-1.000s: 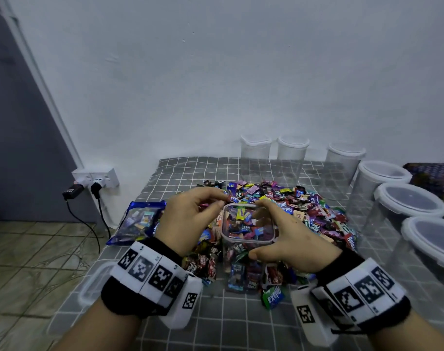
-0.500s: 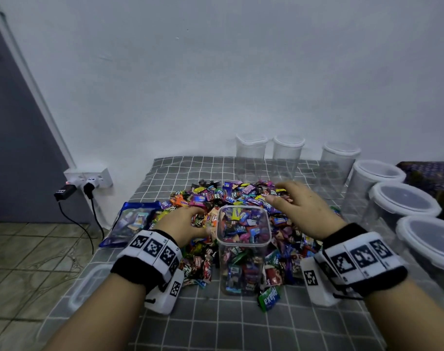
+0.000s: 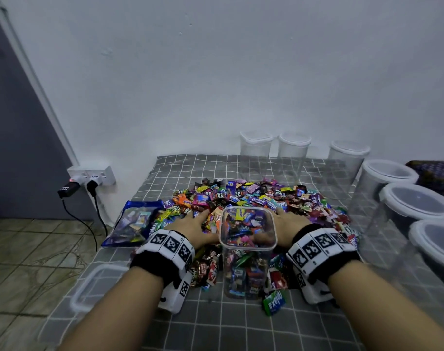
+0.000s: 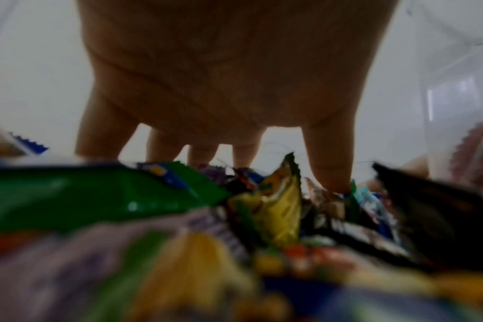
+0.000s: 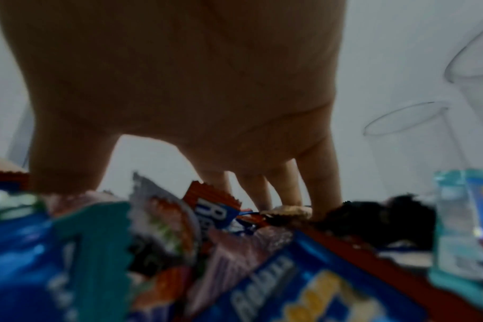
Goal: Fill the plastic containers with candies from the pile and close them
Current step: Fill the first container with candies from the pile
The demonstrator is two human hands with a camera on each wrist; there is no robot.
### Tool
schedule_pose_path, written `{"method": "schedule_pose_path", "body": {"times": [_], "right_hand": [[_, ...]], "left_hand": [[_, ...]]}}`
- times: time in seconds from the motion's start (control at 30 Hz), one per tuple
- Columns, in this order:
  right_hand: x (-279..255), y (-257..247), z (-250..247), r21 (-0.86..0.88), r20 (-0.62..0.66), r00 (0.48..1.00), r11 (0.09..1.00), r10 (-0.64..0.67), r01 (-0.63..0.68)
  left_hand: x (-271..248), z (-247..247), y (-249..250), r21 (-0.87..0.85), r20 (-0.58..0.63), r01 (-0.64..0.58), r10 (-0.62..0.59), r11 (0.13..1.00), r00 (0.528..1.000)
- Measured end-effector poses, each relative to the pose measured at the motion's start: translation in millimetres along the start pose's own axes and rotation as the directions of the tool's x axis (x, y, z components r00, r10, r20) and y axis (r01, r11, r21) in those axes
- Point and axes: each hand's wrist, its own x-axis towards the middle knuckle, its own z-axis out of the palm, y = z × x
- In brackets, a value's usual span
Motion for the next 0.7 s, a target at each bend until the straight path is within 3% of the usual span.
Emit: {"method": "schedule_pose_path", "body": {"times": [0.2, 0.3, 0.4, 0.7], "right_hand": [[-4, 0, 4, 0.0, -0.047, 0.994, 0.995, -0.099, 0.099], [-5, -1, 7, -0.026, -0.077, 0.989, 0.992, -0.127, 0.125], [-9, -5, 6, -0.07, -0.094, 0.982, 0.985, -0.162, 0.156], [-12, -15, 6, -0.093, -0.171, 0.948, 0.963, -0.268, 0.255]], "left_hand": [[3, 2, 6, 0.071, -0.047, -0.148, 0.151, 0.986, 0.987], [-4, 1, 14, 0.07, -0.133, -0.2, 0.208, 0.977, 0.969], [-12, -1, 21, 0.064, -0.201, -0.197, 0.207, 0.978, 0.958], [-17, -3, 25, 0.04, -0.251, -0.173, 0.178, 0.984, 0.952]]}}
